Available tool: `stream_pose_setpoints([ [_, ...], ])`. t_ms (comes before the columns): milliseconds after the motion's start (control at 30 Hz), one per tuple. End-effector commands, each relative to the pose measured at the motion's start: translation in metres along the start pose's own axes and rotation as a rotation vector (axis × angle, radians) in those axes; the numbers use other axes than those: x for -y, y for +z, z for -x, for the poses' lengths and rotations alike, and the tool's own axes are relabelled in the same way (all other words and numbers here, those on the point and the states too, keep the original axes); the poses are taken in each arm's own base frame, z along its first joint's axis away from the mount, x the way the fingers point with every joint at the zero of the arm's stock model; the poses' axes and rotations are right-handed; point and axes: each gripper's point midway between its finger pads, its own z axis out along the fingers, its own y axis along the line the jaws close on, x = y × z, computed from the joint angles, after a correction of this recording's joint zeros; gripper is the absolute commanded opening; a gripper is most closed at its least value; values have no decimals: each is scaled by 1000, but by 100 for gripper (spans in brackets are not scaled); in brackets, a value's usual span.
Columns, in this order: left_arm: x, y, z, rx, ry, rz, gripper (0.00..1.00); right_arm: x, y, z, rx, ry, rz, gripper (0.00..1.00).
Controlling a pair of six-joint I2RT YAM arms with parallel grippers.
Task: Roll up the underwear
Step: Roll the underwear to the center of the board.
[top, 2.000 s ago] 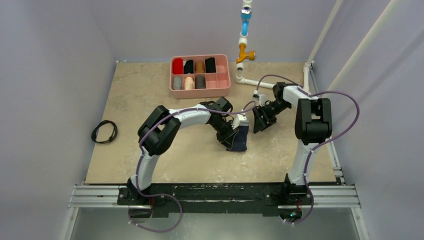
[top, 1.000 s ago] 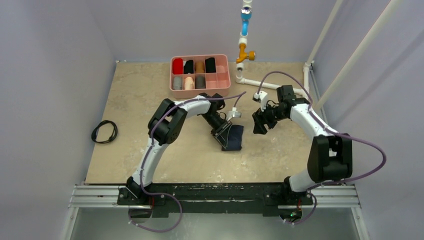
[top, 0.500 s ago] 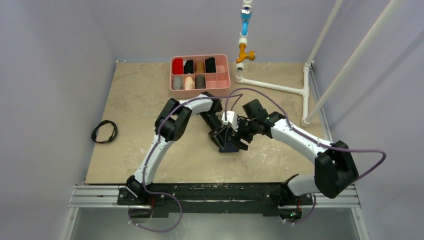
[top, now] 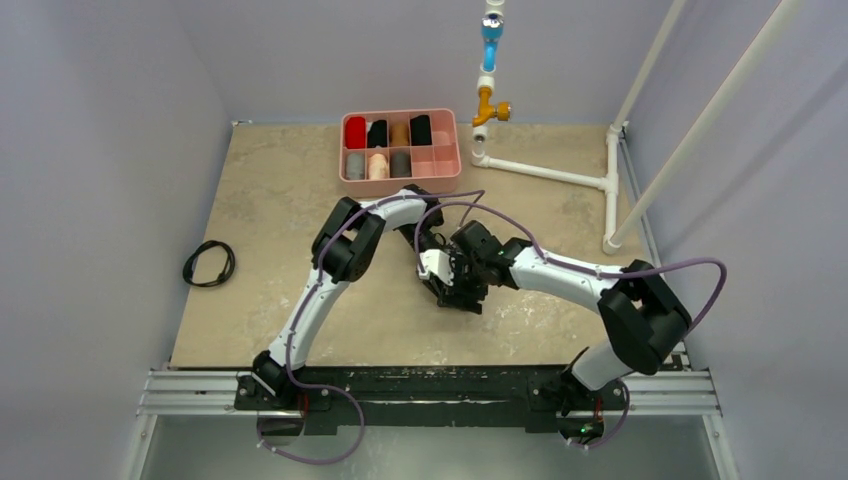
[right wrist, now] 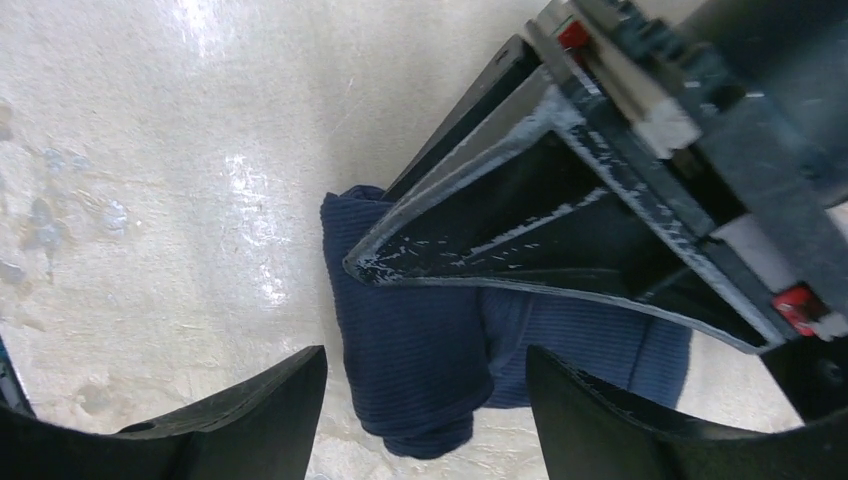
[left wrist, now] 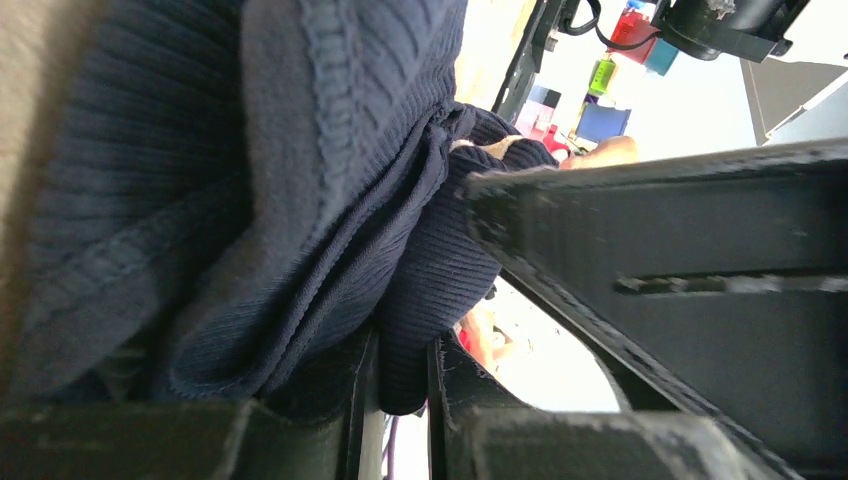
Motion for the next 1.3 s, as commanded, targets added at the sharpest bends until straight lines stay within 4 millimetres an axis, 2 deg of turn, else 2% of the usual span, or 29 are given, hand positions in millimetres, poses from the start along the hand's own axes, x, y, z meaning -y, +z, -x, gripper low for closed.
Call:
stream_pose_setpoints([
  [0,-39,3,-3,-42,9,114,0,-1,12,-1,-24,-46,-30,70],
  [167,-38,3,-4,-42,6,109,0,-6,23,-10,-62,-36,-9,58],
  [300,-37,3,-4,-40,8,106,0,-10,28,-15,-86,-27,18,33],
  [467,-32,-2,-4,-26,26,109,16,-21,31,-26,-125,-22,72,4],
  [500,-32,-3,-4,-22,29,112,19,-23,32,-28,-131,-21,79,1],
  [600,-32,-13,-4,2,46,132,30,-29,30,-35,-148,-21,98,0],
  [833,-27,-47,3,106,61,112,46,-45,30,-48,-176,-9,157,0],
  [1033,-18,-77,6,187,75,98,50,-48,32,-48,-175,-4,180,0],
  [1267,-7,-138,-3,362,95,122,51,-49,28,-31,-121,42,233,0],
])
